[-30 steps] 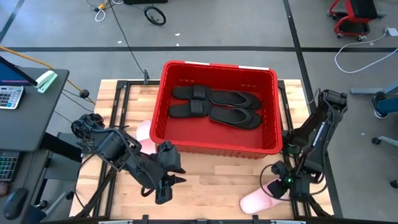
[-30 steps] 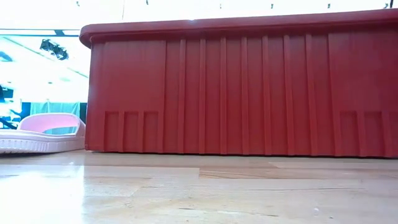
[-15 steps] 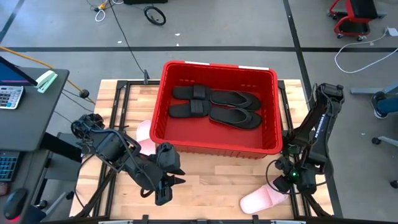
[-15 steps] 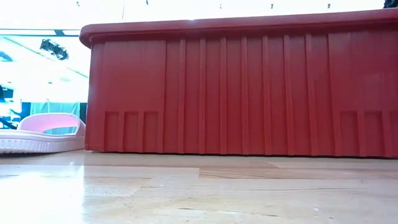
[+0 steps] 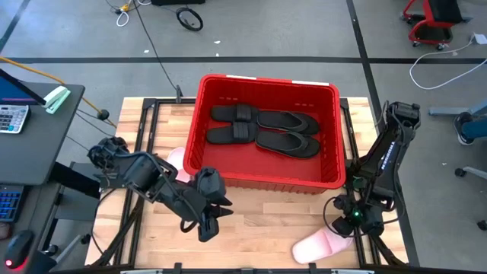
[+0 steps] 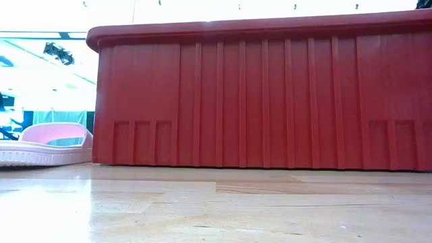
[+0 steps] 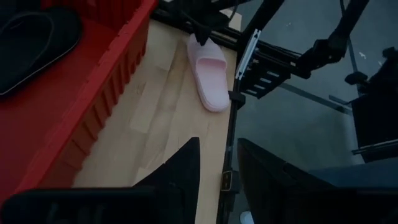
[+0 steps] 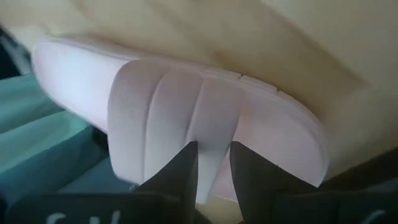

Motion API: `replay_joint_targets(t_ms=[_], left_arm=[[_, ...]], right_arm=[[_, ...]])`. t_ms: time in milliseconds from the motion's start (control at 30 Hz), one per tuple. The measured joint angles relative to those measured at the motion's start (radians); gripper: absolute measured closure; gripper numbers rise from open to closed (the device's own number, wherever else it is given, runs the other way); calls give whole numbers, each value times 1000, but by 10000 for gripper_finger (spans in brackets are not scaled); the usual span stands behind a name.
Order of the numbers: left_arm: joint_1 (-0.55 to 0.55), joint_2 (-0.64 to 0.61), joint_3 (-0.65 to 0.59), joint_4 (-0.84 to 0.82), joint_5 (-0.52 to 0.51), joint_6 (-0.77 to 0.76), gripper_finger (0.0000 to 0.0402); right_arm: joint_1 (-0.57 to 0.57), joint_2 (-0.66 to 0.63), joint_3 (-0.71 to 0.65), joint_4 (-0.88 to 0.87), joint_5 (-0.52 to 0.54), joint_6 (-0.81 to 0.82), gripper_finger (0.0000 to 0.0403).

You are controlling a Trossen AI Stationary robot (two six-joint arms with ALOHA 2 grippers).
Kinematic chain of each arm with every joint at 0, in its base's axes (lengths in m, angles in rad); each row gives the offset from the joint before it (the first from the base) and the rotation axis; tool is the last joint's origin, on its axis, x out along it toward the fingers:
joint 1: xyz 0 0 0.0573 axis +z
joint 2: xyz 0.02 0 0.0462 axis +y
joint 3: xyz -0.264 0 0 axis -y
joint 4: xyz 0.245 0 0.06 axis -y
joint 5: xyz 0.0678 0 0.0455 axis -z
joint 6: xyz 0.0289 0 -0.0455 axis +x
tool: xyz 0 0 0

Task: Pick and place slides into bin
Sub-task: Put the right pink slide into the red bin

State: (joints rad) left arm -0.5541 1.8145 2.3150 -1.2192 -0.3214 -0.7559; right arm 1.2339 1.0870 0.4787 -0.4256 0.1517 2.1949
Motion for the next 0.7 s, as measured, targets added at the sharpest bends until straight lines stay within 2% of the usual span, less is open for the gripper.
replay_joint_targets(t_ms=[367, 700], left_arm=[[21, 0, 0, 55, 0, 0, 288], [21, 0, 0, 132, 0, 0, 288]], right_arm=[[8, -14, -28, 66, -18, -23, 302], [39, -21, -29, 77, 44, -15, 302]])
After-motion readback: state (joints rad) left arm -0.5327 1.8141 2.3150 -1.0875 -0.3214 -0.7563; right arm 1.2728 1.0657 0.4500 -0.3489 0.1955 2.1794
